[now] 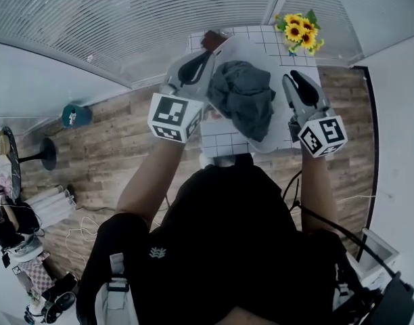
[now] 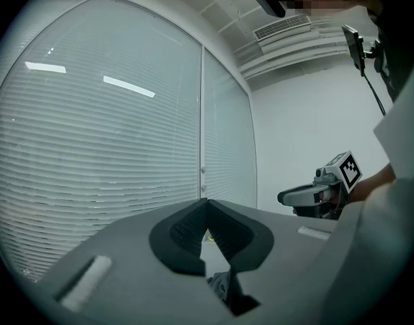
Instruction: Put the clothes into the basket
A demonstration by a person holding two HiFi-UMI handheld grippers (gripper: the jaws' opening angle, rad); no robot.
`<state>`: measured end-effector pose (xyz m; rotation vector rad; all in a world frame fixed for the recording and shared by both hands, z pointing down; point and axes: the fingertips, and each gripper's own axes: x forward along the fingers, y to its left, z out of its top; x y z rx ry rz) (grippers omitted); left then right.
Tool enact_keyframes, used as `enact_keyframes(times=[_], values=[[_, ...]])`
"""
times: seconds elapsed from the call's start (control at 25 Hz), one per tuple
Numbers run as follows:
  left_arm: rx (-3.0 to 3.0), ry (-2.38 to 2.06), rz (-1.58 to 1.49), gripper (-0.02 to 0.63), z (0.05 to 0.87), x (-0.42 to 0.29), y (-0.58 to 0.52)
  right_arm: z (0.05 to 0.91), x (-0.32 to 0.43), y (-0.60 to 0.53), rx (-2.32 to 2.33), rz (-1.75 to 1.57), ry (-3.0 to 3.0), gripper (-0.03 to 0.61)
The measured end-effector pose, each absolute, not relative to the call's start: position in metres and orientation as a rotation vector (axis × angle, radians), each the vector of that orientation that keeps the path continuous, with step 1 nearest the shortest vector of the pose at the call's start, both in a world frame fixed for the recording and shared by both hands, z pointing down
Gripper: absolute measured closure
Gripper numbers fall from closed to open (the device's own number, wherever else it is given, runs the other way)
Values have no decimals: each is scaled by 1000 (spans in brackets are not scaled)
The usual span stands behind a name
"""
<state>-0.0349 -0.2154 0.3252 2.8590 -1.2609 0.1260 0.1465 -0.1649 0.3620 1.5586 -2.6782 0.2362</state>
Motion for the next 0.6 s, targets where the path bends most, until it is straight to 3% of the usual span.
enact_keyframes(times=[0.32,0.6], values=[[2869,-1279,116,609,322,-39,-195,357,168,-146,1632,261,-2636,575],[2873,-1245,126,609,327,-29,-189,365,175,-142,1638,247,-2601,577]])
